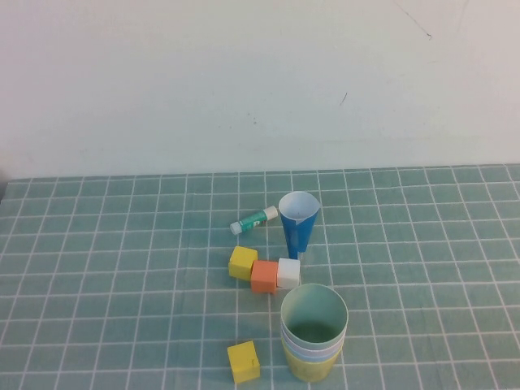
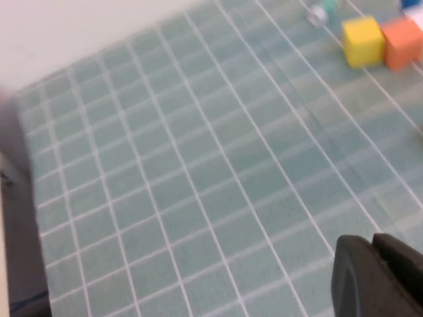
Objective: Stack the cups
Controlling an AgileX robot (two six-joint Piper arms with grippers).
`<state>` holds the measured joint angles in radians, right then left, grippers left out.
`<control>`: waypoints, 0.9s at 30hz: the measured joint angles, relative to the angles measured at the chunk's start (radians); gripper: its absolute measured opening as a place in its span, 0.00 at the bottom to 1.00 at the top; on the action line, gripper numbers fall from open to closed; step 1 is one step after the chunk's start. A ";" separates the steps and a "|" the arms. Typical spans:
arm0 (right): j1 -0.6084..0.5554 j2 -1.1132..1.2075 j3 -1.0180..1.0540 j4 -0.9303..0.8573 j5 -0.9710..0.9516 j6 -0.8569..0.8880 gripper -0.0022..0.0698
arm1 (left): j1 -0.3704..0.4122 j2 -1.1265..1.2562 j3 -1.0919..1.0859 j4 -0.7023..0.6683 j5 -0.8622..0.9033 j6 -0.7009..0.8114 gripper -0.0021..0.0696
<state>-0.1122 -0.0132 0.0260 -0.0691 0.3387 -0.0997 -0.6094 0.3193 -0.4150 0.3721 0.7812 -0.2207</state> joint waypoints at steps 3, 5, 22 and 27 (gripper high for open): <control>0.000 0.000 0.000 0.000 0.000 0.000 0.03 | 0.101 -0.113 0.047 -0.043 -0.072 0.007 0.03; 0.000 0.000 0.000 0.000 0.000 0.000 0.03 | 0.167 -0.174 0.077 -0.105 -0.156 0.036 0.03; 0.000 0.000 0.000 -0.002 0.000 0.000 0.03 | 0.605 -0.329 0.394 -0.372 -0.458 0.359 0.03; 0.000 0.000 0.000 -0.002 0.000 0.000 0.03 | 0.625 -0.332 0.429 -0.432 -0.472 0.355 0.03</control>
<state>-0.1122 -0.0132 0.0260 -0.0708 0.3387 -0.0997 0.0154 -0.0122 0.0140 -0.0601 0.3096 0.1347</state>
